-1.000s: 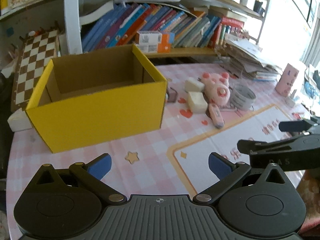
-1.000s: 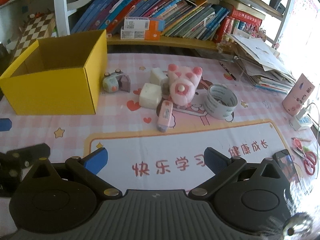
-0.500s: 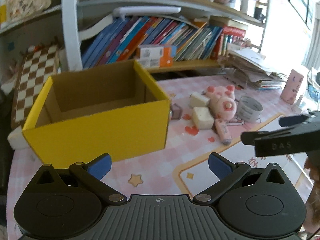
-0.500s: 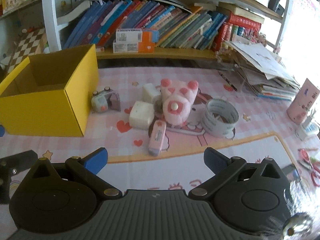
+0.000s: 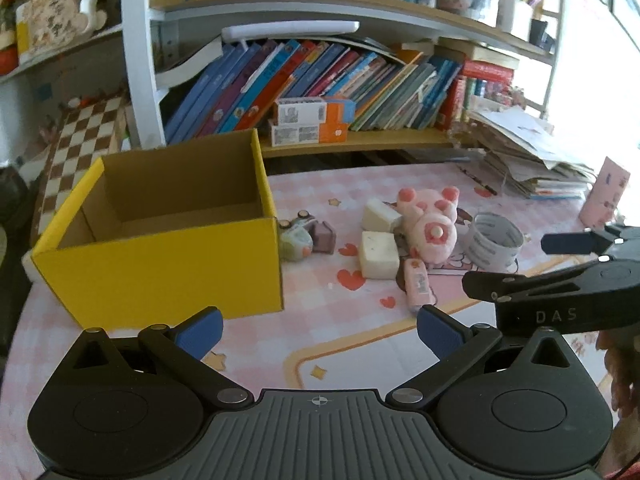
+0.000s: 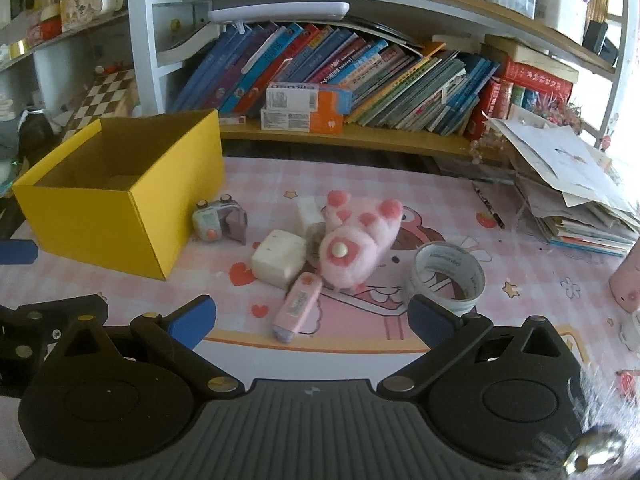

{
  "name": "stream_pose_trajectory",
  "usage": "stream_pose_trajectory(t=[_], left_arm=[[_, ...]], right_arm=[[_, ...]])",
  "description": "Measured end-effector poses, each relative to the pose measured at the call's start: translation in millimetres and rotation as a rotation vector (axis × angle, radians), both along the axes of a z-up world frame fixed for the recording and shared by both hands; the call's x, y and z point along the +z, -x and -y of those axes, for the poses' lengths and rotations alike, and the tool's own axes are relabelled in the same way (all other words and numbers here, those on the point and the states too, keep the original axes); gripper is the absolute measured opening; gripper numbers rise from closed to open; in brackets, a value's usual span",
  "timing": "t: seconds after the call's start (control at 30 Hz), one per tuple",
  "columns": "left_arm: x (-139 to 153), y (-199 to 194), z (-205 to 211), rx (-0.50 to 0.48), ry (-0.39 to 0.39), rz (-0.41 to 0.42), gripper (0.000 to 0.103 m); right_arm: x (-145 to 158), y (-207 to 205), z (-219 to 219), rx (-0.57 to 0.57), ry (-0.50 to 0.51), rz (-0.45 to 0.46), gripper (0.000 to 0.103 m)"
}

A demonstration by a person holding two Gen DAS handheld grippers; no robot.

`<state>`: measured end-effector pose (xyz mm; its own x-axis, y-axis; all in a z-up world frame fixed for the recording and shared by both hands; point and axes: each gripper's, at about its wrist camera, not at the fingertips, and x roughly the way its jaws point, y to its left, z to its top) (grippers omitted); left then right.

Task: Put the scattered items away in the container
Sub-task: 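Move the right tool toward the tape roll while the left tool approaches the pink marker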

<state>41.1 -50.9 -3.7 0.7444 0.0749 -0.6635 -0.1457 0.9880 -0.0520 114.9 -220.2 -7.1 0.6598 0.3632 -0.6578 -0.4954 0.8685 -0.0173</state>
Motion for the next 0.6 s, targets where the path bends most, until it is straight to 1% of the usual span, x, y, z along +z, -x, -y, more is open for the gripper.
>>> stream_pose_trajectory(t=[0.1, 0.27, 0.47, 0.6], left_arm=[[0.7, -4.2, 11.7, 0.056, 0.003, -0.015, 0.103], [3.9, -10.6, 28.8, 0.090, -0.014, -0.050, 0.103], [5.6, -12.5, 38.7, 0.105, -0.012, -0.113, 0.103], [6.3, -11.0, 40.2, 0.114, -0.029, -0.116, 0.103]], right_arm=[[-2.8, -8.2, 15.3, 0.013, -0.005, -0.010, 0.103], [-6.2, -14.9, 37.8, 0.019, -0.013, -0.032, 0.103], [-13.6, -20.5, 49.9, 0.012, -0.027, -0.061, 0.103], [-13.5, -17.1, 50.8, 0.028, -0.052, -0.047, 0.103]])
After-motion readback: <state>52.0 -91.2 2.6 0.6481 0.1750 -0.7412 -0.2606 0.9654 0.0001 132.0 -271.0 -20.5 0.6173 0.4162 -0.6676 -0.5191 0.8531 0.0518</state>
